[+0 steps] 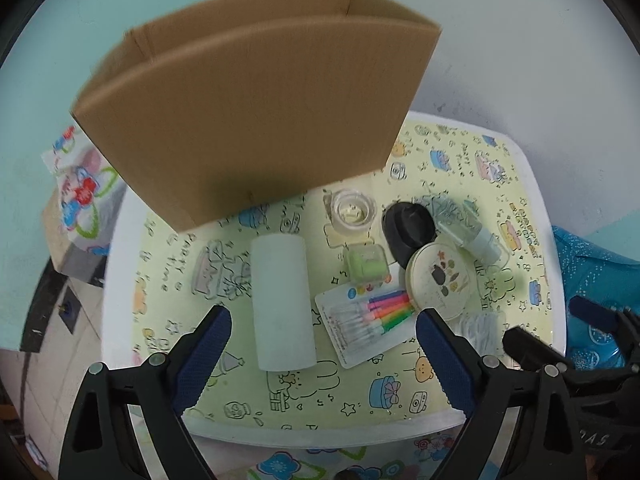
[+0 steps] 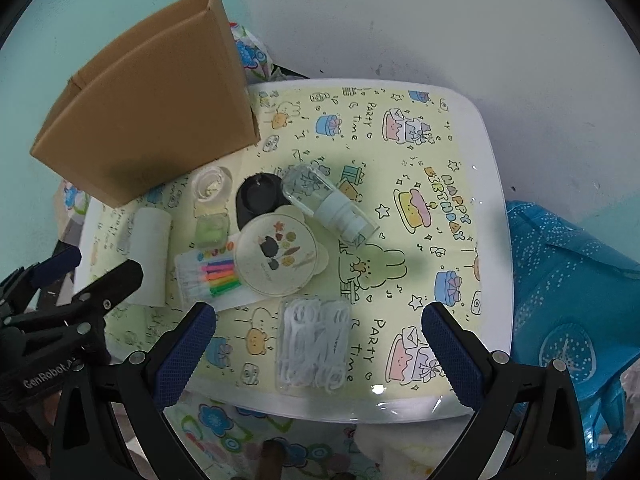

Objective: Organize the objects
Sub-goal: 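Move the right tool toward the floss box while the left tool approaches the white roll, then close the right tool on the clear floss box while the left tool grasps the white roll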

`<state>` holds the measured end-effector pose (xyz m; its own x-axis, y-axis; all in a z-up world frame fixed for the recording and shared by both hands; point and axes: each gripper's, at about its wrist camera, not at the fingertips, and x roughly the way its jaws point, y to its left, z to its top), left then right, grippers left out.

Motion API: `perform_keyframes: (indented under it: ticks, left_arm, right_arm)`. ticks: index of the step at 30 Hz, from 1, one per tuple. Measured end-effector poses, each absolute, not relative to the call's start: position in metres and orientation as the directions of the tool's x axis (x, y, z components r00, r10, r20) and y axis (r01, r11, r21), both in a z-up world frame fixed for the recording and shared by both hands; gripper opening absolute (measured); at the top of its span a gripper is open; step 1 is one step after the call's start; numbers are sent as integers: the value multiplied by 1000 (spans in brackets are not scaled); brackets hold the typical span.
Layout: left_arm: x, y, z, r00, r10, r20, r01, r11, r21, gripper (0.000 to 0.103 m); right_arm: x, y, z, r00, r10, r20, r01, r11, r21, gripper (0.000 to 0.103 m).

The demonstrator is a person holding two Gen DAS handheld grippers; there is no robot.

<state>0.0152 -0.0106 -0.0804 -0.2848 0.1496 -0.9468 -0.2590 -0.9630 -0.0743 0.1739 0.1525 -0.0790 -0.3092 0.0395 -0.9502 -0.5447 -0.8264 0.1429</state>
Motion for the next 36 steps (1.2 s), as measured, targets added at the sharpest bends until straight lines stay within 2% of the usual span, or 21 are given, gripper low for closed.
perform_keyframes:
  ticks: [5, 10, 17, 22, 23, 34, 36]
  left_arm:
    - [14, -8, -102, -282, 127, -951, -280, -959, -45, 94]
    - [12, -9, -121, -243, 189, -951, -282, -952, -117, 94]
    - [10, -18, -135, -232, 158, -960, -274, -957, -91, 94]
    - [13, -19, -132, -257, 134, -957, -310, -950, -50, 94]
    - [13, -19, -133, -258, 131, -957, -313, -949, -45, 94]
    - [4, -38, -139, -264, 100, -959, -271, -962, -25, 94]
    - [-2, -41, -147, -252, 86, -964, -250, -968, -21, 90]
  right_arm:
    - [179, 152, -114, -308, -33, -951, -568, -795, 212, 103]
    - [177, 144, -139, -257, -11, -966, -556, -816, 157, 100]
    - [176, 133, -162, -197, 20, -980, -539, -838, 91, 94]
    - [178, 125, -160, -196, 77, -978, -518, -855, 37, 76]
    - [179, 124, -159, -203, 82, -976, -519, -854, 36, 65]
    - [183, 128, -167, -200, 72, -977, -545, -837, 50, 63]
    - [183, 128, -169, -202, 68, -977, -546, -836, 54, 63]
